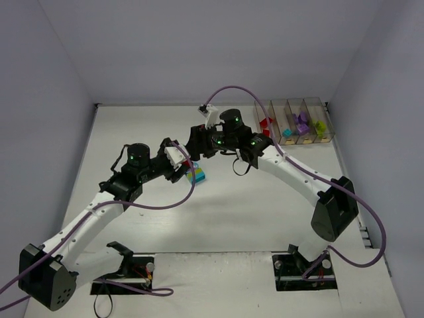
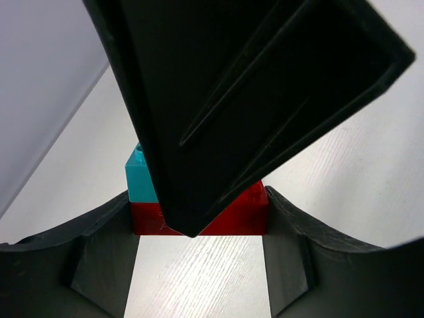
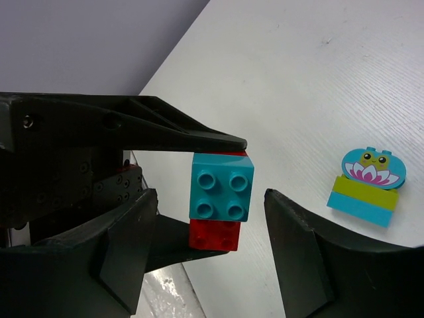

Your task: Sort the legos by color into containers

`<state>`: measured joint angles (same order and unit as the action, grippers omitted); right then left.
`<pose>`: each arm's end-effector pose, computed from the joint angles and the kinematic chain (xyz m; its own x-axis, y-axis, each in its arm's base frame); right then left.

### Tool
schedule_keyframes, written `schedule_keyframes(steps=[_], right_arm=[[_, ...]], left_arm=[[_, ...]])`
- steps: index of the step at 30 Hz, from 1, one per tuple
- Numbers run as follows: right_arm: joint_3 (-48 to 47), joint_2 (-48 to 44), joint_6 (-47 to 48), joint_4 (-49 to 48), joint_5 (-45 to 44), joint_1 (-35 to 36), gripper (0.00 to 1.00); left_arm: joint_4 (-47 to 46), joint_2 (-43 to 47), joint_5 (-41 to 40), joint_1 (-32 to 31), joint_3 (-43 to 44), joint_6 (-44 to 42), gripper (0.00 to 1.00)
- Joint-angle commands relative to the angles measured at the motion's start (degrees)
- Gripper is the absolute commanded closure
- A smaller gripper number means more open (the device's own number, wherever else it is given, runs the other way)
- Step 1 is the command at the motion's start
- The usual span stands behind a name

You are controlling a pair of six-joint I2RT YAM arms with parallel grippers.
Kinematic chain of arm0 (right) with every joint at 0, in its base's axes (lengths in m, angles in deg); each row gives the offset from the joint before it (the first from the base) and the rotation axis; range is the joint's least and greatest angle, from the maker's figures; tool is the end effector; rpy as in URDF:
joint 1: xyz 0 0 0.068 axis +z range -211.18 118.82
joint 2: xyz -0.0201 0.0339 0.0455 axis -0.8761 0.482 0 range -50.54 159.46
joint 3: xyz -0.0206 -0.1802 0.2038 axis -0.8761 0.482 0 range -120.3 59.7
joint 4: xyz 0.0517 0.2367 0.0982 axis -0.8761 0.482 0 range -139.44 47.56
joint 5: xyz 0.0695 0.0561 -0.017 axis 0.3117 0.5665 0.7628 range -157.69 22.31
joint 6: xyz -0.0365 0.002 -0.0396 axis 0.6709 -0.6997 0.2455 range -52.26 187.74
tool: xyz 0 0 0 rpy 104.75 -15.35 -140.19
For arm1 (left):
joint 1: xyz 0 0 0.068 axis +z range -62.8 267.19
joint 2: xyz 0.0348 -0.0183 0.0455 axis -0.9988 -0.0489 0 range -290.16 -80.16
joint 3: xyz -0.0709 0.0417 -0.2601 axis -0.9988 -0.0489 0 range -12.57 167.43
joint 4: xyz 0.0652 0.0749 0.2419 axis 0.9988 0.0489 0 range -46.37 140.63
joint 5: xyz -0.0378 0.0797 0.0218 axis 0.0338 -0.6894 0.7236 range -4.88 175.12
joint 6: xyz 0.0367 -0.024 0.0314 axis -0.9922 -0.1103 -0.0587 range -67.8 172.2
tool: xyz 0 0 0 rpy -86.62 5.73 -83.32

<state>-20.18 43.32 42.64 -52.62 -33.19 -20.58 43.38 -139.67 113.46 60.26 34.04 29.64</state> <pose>0.2841 0.2702 0.3566 -0.5357 0.0014 -0.8444 -0.8078 0.2906 0.5129 0.2072 -0.1243 0.3216 0.1310 0.3122 -0.9409 0.8245 0.4928 0.2782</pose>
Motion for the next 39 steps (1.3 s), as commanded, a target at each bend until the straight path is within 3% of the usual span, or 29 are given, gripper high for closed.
schedule_keyframes(steps=[1, 4, 7, 10, 11, 13, 15, 28, 33, 39], right_arm=[[-0.5, -0.7, 0.1, -3.3, -1.5, 0.5, 0.38], [-0.7, -0.4, 0.2, -3.4, -1.5, 0.9, 0.45], [-1.0, -0.4, 0.6, -3.6, -1.6, 1.1, 0.59], [-1.2, -0.6, 1.1, -3.7, -1.8, 1.2, 0.79], [-1.2, -0.8, 1.3, -3.7, -2.1, 1.3, 0.91], [-1.2, -1.2, 2.0, -3.7, -2.4, 1.2, 1.0], [-0.9, -2.1, 2.4, -3.6, -3.1, 1.1, 1.0], [0.2, -9.0, 5.9, -0.8, -3.7, -6.7, 1.0], [0.3, -10.8, 10.0, 1.3, -3.9, -13.6, 1.0], [-0.2, -8.4, 17.7, 2.9, -16.5, -26.6, 1.0]], left_arm=[[-3.8, 1.5, 1.2, -0.1, 2.8, -0.6, 0.96], [-3.8, 1.9, 1.4, -0.1, 2.2, -0.2, 0.96], [-3.7, 2.5, 1.6, -0.1, 1.7, 0.4, 0.96], [-3.6, 2.4, 2.0, -0.1, 1.6, 0.9, 0.96], [-3.6, 2.4, 2.0, -0.1, 1.5, 1.1, 0.97], [-3.5, 2.3, 1.8, -0.1, 1.1, 1.7, 0.96], [-4.2, 2.3, 1.5, -0.1, 0.1, 3.9, 1.0], [-3.6, -0.2, -0.8, 0.0, -4.5, 11.0, 1.0], [-3.6, 0.5, -1.9, 0.0, -5.4, 10.9, 1.0], [-3.2, 2.3, -1.8, 0.0, -5.2, 12.4, 1.0]])
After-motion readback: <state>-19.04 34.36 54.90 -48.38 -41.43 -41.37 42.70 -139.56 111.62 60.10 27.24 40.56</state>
